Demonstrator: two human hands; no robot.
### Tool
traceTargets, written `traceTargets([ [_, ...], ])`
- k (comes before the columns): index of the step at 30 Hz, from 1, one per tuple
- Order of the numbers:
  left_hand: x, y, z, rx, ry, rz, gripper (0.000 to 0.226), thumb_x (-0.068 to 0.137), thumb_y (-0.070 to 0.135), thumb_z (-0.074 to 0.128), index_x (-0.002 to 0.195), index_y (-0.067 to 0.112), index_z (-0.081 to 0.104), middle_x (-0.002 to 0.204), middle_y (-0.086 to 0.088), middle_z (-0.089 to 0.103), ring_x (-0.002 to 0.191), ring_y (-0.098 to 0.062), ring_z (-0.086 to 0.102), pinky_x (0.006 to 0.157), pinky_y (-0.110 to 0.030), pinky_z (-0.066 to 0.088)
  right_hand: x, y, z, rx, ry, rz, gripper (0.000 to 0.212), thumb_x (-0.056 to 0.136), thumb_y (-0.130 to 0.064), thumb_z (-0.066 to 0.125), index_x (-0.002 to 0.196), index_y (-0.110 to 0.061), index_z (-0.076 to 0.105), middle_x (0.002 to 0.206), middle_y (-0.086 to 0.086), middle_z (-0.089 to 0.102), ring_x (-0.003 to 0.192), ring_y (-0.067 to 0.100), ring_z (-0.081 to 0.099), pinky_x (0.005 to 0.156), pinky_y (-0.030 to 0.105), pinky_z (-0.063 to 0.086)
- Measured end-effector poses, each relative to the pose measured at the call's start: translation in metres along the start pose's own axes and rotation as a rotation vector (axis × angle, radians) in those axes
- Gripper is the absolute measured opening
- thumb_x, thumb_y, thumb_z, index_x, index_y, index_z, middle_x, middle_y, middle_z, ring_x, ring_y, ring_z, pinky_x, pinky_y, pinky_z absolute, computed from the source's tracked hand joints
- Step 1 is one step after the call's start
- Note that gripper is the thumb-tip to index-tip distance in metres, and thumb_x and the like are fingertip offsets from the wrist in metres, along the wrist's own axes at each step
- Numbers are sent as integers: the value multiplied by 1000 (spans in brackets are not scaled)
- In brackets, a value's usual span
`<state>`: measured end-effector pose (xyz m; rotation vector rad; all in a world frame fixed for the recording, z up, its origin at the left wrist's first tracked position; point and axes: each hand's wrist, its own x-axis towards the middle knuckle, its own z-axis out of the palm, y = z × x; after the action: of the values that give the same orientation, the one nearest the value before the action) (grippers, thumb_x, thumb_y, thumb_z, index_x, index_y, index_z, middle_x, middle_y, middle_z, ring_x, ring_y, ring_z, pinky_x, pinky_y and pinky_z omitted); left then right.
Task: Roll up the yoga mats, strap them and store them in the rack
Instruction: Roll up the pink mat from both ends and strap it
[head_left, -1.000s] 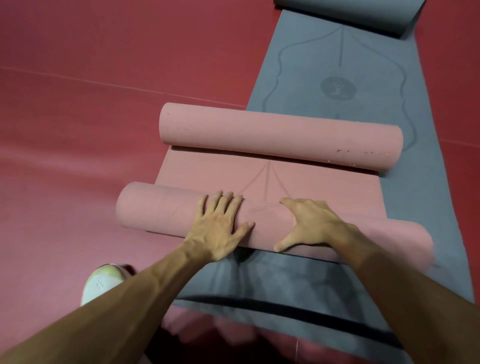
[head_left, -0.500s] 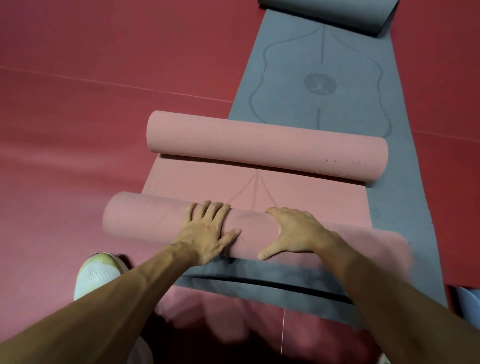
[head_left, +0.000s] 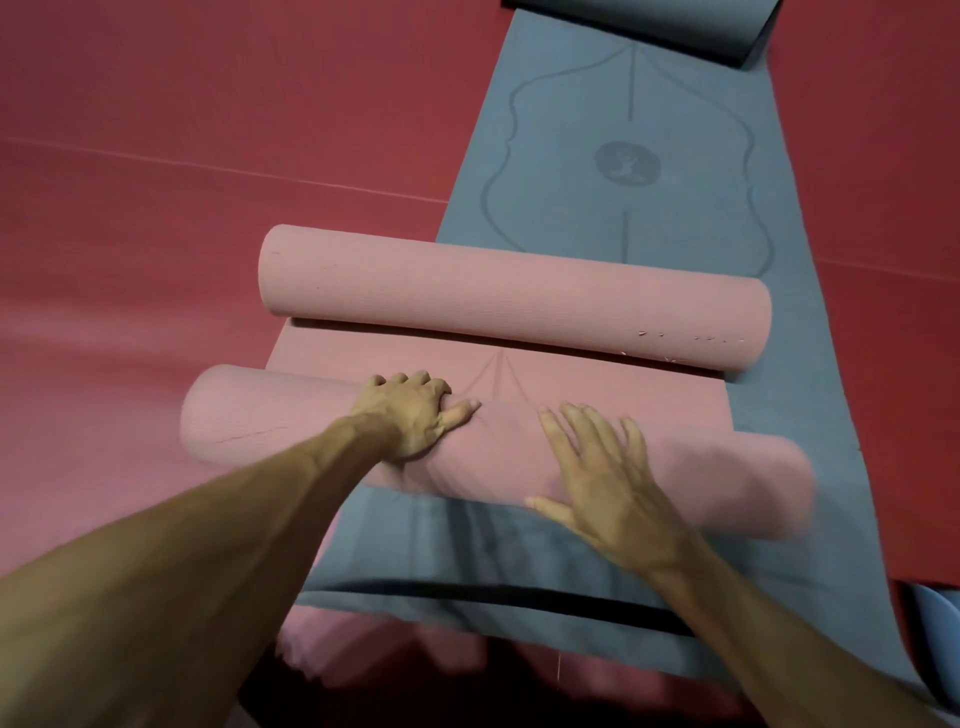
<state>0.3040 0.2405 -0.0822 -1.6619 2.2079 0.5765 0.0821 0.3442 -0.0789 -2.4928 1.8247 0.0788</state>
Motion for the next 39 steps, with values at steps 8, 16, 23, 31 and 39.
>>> traceTargets([
  [8, 9, 5, -4, -45, 105, -42, 54, 96, 55, 21, 123, 22, 54, 123, -6, 50, 118, -24, 49, 103, -43, 29, 26, -8, 2, -85, -249, 129, 137, 38, -68, 84, 149, -7, 29, 146, 19, 38, 133, 38, 36, 108, 64, 20],
  [16, 32, 6, -17, -115, 98, -66, 53, 100, 46, 17, 117, 16, 58, 130, -6, 55, 119, -25, 52, 102, -43, 31, 52, 9, -8, -19, -266, 76, 125, 55, -65, 77, 151, -19, 11, 145, 4, 28, 133, 24, 29, 109, 49, 16],
  [23, 14, 9, -2, 64, 341, 2, 67, 92, 46, 0, 121, 23, 56, 123, 0, 60, 114, -21, 51, 104, -35, 28, 86, 32, -16, 141, -378, 56, 120, 44, -67, 79, 143, -26, 26, 135, 0, 43, 125, 23, 40, 102, 45, 29],
  [31, -24, 7, 15, 51, 369, 56, 75, 89, 50, 2, 148, 14, 30, 151, -6, 34, 142, -24, 25, 118, -42, 11, 100, 39, -31, 214, -484, 46, 124, 45, -64, 81, 148, -20, 27, 148, 2, 41, 134, 23, 38, 108, 44, 34],
  [39, -59, 7, 23, 70, 228, 118, 88, 78, 57, -14, 152, 21, 17, 156, 2, 23, 144, -17, 17, 117, -36, 4, 67, 32, -30, 382, -728, 83, 124, 46, -60, 85, 150, -23, 27, 153, -7, 35, 134, 16, 39, 110, 33, 34],
])
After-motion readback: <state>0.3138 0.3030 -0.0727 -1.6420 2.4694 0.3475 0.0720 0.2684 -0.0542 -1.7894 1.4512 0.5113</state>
